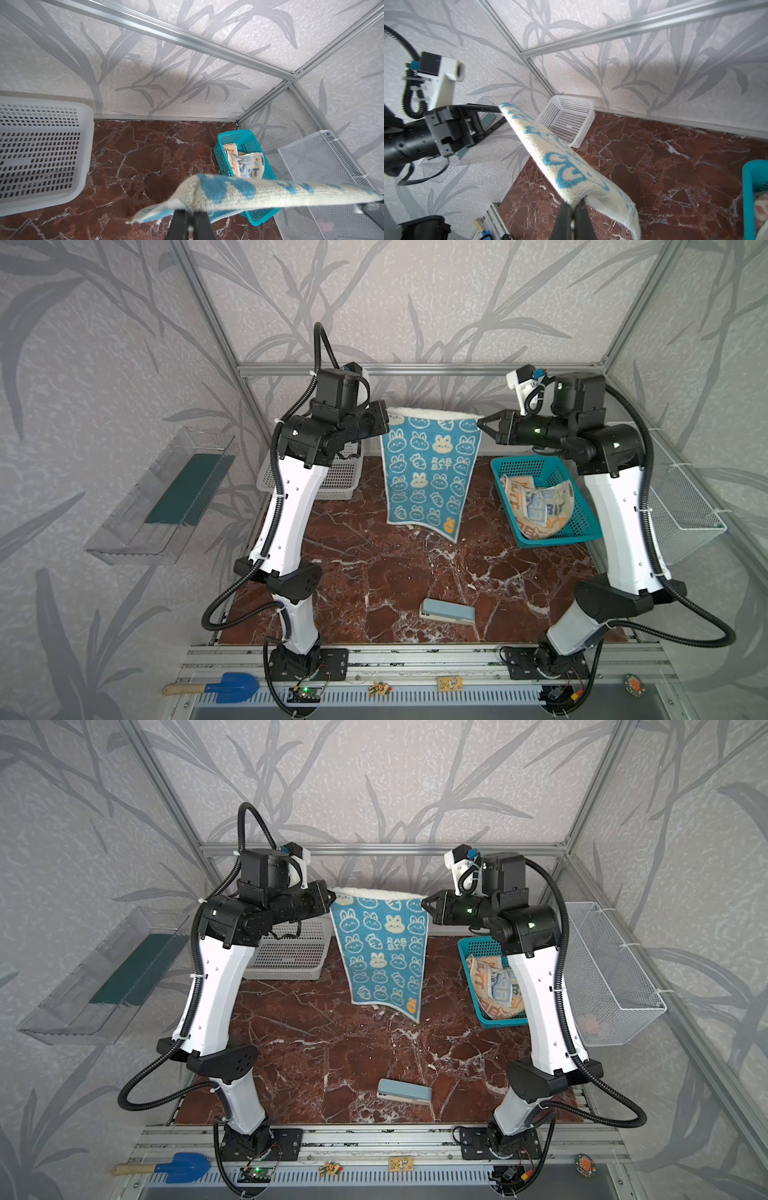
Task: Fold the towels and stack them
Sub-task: 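Raise the towel high with both grippers, spreading its top edge between them, then lower the hanging towel with both grippers, laying it flat on the table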
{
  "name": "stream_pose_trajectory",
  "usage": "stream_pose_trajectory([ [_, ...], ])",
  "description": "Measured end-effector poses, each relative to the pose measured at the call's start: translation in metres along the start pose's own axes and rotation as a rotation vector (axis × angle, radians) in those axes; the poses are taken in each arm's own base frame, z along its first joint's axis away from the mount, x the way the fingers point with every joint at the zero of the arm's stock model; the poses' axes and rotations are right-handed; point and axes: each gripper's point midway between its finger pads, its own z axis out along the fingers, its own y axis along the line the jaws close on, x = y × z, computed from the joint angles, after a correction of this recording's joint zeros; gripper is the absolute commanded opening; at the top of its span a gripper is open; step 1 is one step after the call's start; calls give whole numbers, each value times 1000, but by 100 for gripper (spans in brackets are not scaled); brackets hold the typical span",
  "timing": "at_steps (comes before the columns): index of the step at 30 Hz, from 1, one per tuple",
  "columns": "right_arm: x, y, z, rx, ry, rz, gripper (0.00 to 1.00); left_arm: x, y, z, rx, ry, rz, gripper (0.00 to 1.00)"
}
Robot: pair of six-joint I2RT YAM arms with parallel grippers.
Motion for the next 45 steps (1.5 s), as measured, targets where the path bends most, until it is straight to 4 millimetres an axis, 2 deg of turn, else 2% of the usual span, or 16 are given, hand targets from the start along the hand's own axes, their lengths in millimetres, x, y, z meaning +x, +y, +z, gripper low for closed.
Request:
stream_pose_trajectory([
  [3, -11, 23, -25, -43, -43, -58, 0, -2, -16, -30, 49, -30, 23, 0],
  [5, -11, 32, -36, -59, -51, -76, 0, -2, -30, -57, 87, -58, 47, 0],
  [9, 6, 41, -52, -82, -27, -76, 0, -5, -58, -114, 176, -133, 88, 0],
  [12, 18, 52, -67, -119, -28, -73, 0, -7, -73, -146, 237, -174, 95, 0],
  [14, 20, 62, -77, -152, -44, -78, 0, -7, -76, -156, 255, -183, 87, 0],
  [17, 17, 75, -91, -189, -81, -95, 0, -3, -73, -155, 246, -170, 70, 0],
  [20, 14, 78, -93, -201, -98, -97, 0, 4, -63, -141, 198, -143, 61, 0],
  [24, 26, 55, -68, -162, -47, -36, 0, 21, -39, -109, 97, -82, 52, 0],
  [26, 37, 35, -48, -130, -5, 10, 0, 29, -23, -88, 49, -49, 43, 0],
  [29, 62, -5, -13, -69, 79, 105, 0, 46, 4, -45, -18, 20, 25, 0],
  [31, 82, -40, 14, -12, 139, 167, 0, 61, 23, -6, -58, 84, 8, 0],
  [37, 123, -121, 71, 107, 249, 283, 0, 110, 76, 111, -128, 256, -43, 0],
  [41, 135, -155, 97, 149, 282, 297, 0, 137, 102, 160, -145, 337, -75, 0],
  [45, 142, -183, 127, 174, 314, 292, 0, 136, 119, 188, -151, 345, -102, 0],
])
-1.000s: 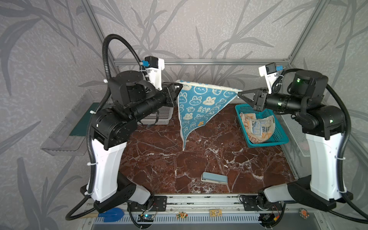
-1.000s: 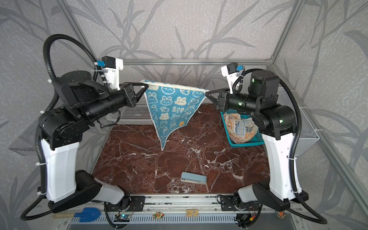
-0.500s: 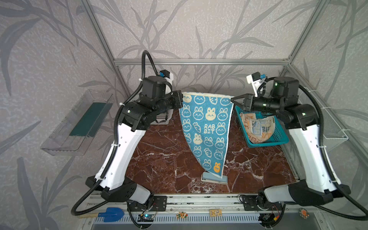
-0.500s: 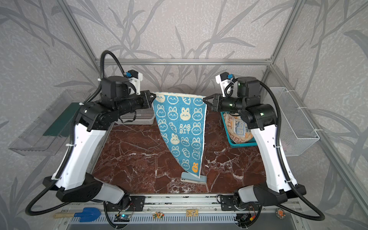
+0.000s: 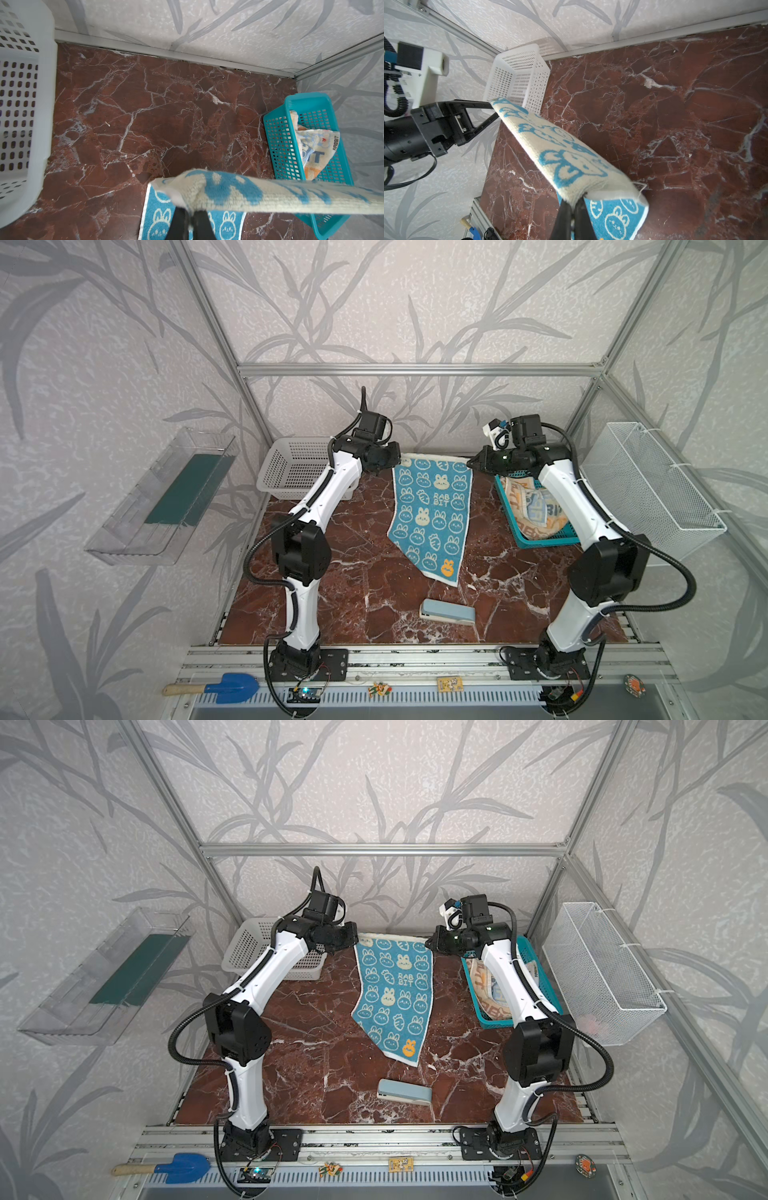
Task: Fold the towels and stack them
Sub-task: 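Lower the hanging towel with both grippers, laying it flat on the table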
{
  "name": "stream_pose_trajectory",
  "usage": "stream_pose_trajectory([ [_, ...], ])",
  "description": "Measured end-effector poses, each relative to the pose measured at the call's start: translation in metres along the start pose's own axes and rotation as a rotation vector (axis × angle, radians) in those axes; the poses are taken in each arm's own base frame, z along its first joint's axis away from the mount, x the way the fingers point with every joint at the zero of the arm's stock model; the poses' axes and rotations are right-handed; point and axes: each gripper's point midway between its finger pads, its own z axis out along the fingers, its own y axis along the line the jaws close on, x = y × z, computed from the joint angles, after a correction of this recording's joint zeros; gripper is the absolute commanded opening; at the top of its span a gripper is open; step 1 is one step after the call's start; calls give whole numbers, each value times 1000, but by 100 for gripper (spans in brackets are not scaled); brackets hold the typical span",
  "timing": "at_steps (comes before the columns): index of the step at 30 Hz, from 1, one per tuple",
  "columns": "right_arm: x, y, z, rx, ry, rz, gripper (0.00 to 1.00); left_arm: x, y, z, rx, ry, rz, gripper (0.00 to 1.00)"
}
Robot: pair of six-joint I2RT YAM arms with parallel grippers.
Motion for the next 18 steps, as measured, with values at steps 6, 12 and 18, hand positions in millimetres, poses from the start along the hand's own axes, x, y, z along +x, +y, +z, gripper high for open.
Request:
stream_pose_trajectory([
  [6, -15, 2, 9, -18, -6, -19, 0, -35, -11, -22, 41, -95, 13, 0],
  [12, -36, 57, -52, -113, -133, -128, 0, -59, -42, -101, 112, -244, 84, 0],
  [18, -31, 141, -164, -255, -335, -316, 0, -51, -90, -228, 244, -449, 211, 0],
])
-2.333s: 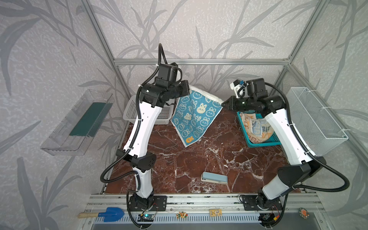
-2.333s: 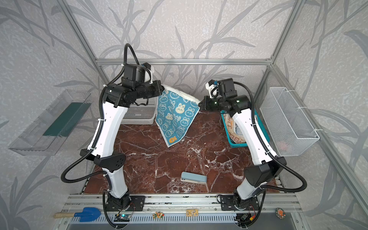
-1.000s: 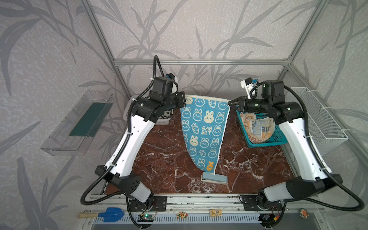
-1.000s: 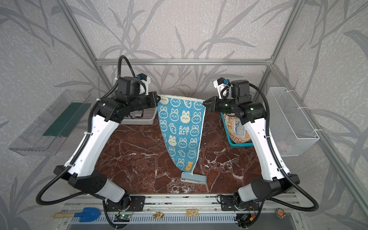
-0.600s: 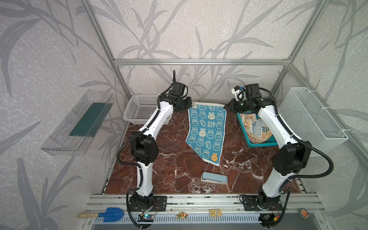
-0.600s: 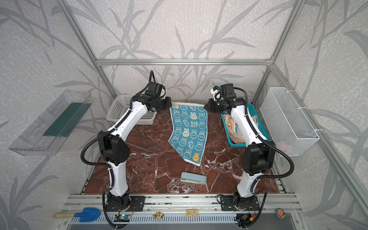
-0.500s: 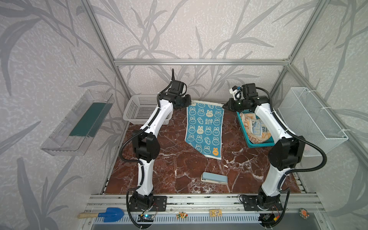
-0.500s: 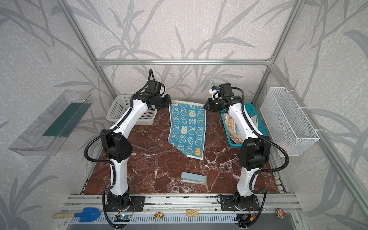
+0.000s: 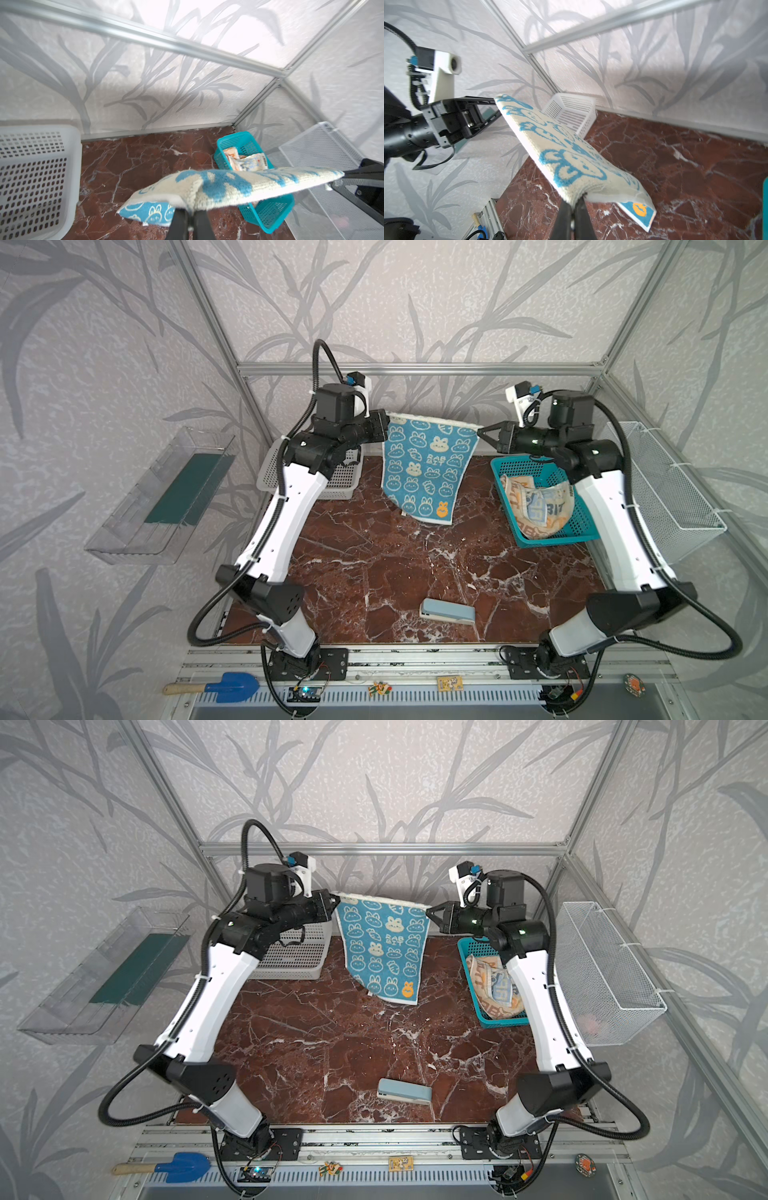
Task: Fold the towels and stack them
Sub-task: 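Lower the hanging towel with both grippers, laying it flat on the table, then fold the held towel edge toward the robot with both grippers over the towel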
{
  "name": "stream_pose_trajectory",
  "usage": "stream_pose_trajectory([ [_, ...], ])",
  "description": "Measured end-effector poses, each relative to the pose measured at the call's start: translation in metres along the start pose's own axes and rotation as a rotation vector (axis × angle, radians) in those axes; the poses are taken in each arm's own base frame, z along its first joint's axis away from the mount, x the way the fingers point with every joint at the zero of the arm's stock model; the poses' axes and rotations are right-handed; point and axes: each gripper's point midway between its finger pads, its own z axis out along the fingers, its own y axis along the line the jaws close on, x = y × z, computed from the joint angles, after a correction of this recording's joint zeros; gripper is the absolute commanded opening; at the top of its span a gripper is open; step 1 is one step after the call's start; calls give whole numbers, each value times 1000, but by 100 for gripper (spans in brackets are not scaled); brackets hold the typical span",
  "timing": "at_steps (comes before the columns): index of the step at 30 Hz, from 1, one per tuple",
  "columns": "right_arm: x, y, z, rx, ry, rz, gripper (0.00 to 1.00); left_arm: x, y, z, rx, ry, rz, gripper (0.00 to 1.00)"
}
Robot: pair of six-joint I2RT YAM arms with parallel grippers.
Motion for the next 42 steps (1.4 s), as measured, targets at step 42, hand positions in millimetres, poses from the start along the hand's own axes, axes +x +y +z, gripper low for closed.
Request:
stream_pose_trajectory([
  [42, 168, -191, 141, 157, 433, 432, 0, 185, 152, 156, -183, 462, -292, 0],
])
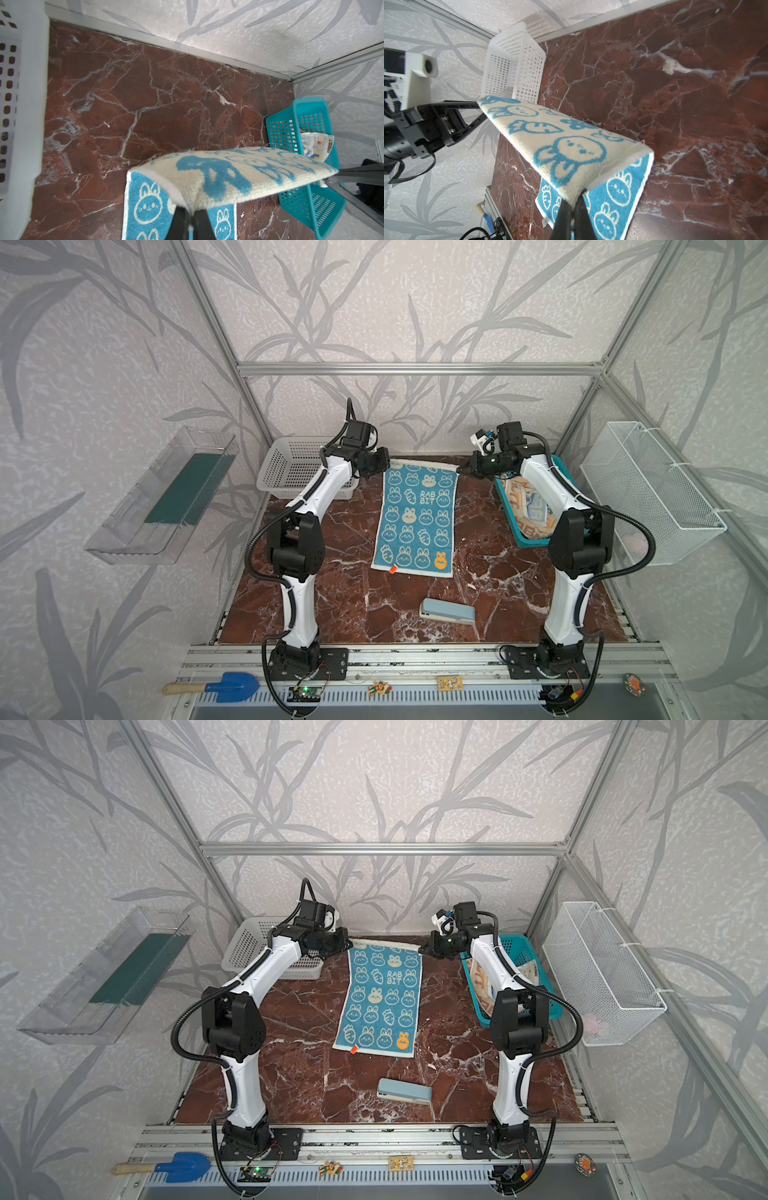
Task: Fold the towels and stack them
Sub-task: 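Fold the held towel edge toward the robot with both grippers over the towel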
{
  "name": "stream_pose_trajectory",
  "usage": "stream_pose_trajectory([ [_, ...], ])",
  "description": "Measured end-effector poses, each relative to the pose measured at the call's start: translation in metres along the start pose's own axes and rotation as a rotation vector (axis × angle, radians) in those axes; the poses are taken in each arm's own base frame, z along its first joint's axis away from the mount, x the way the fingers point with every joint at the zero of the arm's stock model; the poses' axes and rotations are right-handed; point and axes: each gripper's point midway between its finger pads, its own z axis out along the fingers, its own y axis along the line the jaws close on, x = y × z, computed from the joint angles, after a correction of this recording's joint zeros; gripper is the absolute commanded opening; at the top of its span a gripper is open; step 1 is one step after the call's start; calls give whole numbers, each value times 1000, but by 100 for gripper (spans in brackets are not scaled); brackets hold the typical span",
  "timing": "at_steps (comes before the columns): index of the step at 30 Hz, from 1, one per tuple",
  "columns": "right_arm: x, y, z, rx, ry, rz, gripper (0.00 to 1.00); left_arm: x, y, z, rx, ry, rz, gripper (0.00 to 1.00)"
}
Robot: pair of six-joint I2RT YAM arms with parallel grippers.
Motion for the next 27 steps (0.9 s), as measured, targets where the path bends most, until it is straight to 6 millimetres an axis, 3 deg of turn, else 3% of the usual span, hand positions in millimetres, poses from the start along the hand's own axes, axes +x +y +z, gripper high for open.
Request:
stream_pose_trajectory([
  [3, 7, 0, 4, 2, 17, 6, 0, -1, -3, -5, 5, 10, -4, 0],
  [6, 32, -6, 15, 23, 69, 28, 0, 10, 3, -5, -4, 54, -22, 0],
  [8, 57, -11, 23, 34, 116, 57, 0, 27, 12, -3, -15, 96, -41, 0],
  [11, 93, -19, 29, 51, 181, 102, 0, 71, 32, -3, -53, 191, -82, 0],
  [15, 130, -21, 28, 58, 233, 130, 0, 118, 47, -15, -77, 281, -129, 0],
  [22, 188, -8, 24, 67, 308, 117, 0, 169, 54, -49, -67, 320, -171, 0],
  [27, 225, -17, 29, 92, 370, 144, 0, 214, 70, -50, -81, 396, -215, 0],
])
